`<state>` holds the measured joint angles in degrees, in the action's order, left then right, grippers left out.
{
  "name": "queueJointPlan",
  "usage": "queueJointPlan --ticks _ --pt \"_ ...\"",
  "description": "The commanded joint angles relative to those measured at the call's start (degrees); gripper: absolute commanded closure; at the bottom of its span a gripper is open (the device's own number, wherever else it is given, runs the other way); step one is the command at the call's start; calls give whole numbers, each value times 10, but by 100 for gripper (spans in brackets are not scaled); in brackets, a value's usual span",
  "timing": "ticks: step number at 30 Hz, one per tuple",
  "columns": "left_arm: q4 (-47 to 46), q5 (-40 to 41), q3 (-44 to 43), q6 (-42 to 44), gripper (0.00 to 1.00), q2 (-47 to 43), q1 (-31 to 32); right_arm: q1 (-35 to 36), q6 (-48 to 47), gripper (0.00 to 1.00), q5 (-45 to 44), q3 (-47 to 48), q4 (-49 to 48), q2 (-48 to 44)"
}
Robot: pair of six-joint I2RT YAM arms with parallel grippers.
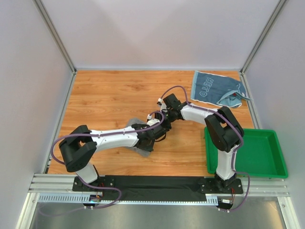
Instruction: Roll the towels
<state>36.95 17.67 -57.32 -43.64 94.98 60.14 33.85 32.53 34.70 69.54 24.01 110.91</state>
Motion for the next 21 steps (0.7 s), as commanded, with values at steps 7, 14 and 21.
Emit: queueJointPlan --ticks 7,14,21 --pt "-71 -141 76 19 92 -1 -24 -50 -48 64 -37 17 42 38" --pt "-130 -226 116 21 100 -75 -80 -96 -65 64 -38 17 60 40" --pt "-178 -304 133 17 100 -117 -108 -136 -83 41 -51 43 96 34"
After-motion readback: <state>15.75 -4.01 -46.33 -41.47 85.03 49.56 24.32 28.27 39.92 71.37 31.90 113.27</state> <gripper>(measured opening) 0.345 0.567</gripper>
